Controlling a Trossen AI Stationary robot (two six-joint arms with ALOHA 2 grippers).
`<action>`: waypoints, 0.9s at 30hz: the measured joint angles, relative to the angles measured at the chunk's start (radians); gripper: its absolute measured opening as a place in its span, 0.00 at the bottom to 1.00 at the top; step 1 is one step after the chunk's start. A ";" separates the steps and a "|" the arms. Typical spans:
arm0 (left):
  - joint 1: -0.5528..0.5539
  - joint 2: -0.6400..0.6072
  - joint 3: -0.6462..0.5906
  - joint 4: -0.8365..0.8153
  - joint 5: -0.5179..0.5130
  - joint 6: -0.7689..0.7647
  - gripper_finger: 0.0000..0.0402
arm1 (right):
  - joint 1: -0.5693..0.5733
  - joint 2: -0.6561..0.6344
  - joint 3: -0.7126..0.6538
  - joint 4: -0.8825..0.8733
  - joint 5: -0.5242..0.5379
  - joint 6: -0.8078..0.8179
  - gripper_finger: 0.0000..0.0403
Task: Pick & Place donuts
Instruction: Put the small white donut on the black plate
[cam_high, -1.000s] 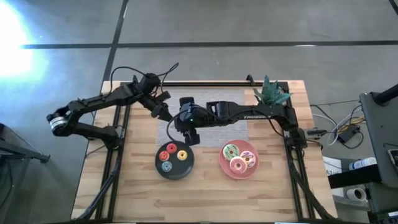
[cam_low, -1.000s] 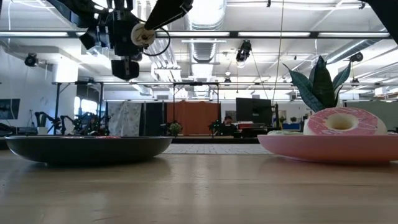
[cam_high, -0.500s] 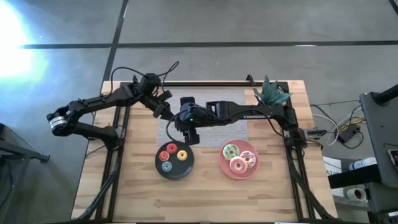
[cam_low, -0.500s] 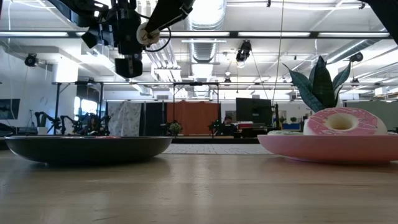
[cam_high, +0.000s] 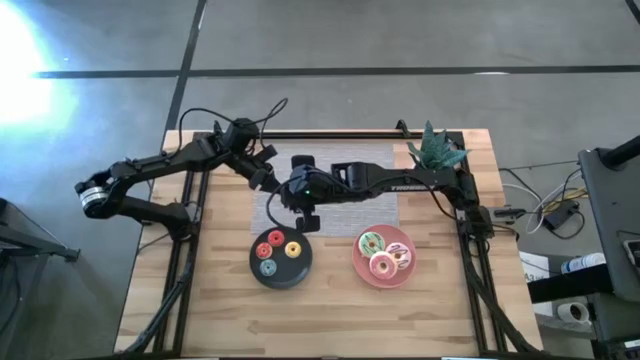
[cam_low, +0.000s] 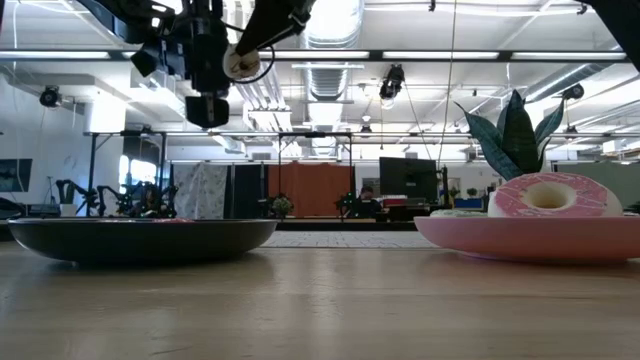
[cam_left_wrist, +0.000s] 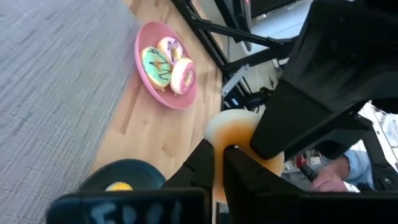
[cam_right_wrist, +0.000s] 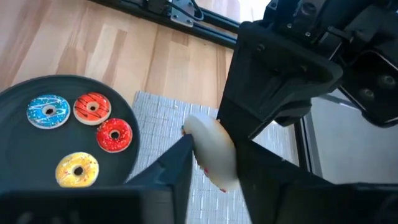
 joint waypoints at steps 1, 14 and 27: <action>0.000 0.000 0.000 0.000 -0.009 0.000 0.00 | 0.000 0.000 0.000 -0.004 0.000 0.002 0.23; -0.001 0.000 -0.002 -0.050 -0.169 0.003 0.31 | -0.001 0.000 -0.001 -0.114 -0.044 0.127 0.04; -0.097 -0.263 -0.071 -0.328 -0.460 0.146 0.36 | -0.030 -0.002 -0.226 0.079 -0.438 0.729 0.04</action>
